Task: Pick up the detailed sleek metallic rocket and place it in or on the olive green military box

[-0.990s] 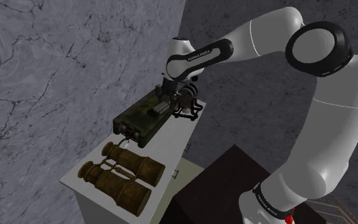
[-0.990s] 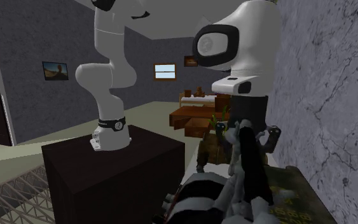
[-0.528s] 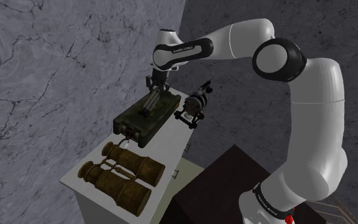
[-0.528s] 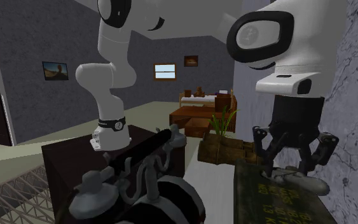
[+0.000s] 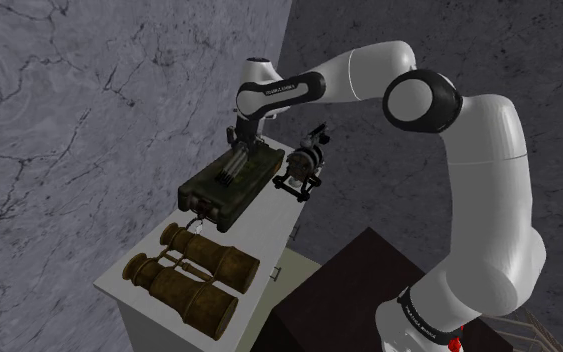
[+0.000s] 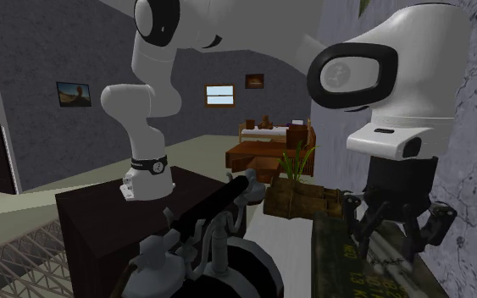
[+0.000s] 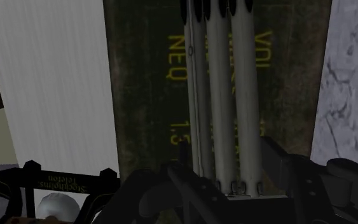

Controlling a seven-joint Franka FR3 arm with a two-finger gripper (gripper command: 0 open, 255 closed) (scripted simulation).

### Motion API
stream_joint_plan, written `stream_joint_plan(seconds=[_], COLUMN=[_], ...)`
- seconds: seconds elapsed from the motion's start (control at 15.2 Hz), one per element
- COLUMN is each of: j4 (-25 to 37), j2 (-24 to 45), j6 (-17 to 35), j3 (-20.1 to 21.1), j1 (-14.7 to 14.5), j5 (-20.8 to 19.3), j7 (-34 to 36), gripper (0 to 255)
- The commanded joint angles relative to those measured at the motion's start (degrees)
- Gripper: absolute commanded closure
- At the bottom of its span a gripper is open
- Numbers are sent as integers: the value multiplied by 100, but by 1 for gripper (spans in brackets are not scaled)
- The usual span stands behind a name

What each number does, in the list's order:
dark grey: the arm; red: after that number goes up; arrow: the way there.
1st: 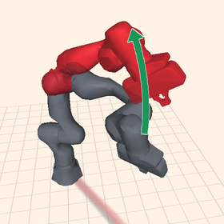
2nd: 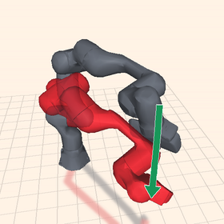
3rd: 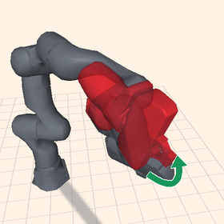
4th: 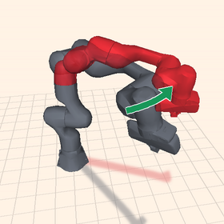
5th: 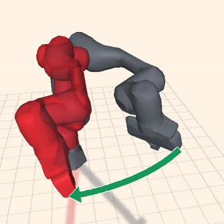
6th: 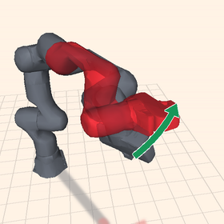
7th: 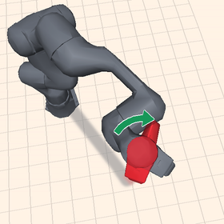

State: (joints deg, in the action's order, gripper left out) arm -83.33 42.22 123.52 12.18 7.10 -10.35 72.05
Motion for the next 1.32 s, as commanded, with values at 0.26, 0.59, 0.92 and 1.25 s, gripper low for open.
stream_joint_plan(seconds=[0.26, 0.59, 0.92, 1.25], j4=[-46, -43, -25, -43], j2=[268, 335, 337, 335], j6=[309, 373, 356, 373], j3=[-43, -53, -51, -52], j1=[-27, -33, -36, -33], j5=[-55, -67, -66, -68], j7=[33, 40, 41, 40], gripper=[255, 255, 0, 0])
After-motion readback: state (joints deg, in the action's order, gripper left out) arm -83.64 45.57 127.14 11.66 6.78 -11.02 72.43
